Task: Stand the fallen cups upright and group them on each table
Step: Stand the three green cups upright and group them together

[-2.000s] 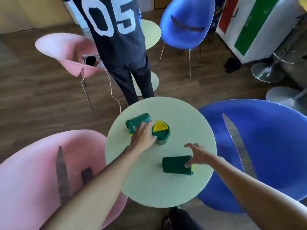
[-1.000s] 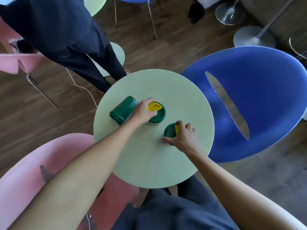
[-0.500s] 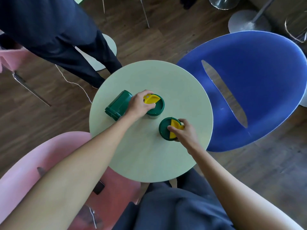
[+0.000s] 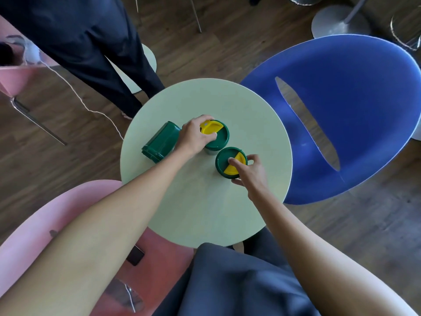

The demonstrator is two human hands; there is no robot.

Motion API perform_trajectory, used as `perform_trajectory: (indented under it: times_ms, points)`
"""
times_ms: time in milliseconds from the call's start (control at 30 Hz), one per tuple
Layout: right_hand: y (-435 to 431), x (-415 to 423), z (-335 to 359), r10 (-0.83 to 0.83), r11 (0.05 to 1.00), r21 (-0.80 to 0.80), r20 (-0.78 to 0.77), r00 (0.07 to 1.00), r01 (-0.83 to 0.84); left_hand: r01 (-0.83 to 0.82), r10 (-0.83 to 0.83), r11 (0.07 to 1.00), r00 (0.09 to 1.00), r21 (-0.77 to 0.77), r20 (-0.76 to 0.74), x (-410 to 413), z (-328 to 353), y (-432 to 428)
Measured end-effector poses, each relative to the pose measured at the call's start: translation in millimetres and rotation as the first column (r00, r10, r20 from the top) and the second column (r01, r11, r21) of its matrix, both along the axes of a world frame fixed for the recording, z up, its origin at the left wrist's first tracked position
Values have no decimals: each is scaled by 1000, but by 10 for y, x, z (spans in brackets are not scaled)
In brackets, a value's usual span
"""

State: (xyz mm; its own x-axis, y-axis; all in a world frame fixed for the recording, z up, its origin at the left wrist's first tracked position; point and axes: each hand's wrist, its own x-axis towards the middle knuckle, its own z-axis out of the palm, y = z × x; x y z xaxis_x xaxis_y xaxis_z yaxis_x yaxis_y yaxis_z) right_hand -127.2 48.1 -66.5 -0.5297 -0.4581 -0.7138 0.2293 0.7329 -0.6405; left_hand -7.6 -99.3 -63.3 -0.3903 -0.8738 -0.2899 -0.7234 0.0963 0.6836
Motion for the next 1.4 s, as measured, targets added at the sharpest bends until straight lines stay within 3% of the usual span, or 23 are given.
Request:
perform_trajectory:
  times_ms: [900,1167,1333,1400]
  points:
    - [56,-17,10,56,998,37,66,996,-58,-98,102,987,995,131,-20,20,-55,98]
    - [64,-35,-69,67,996,55,144,987,-76,-154,174,968,981,199,-88,73,-85,169]
    - [51,-59,-76,104,992,60,155,982,-115,-455,442,880,890,-135,-115,487,-118,134]
    - [50,-56,-74,118,990,60,157,981,-129,-474,482,865,876,-164,5,741,-163,80]
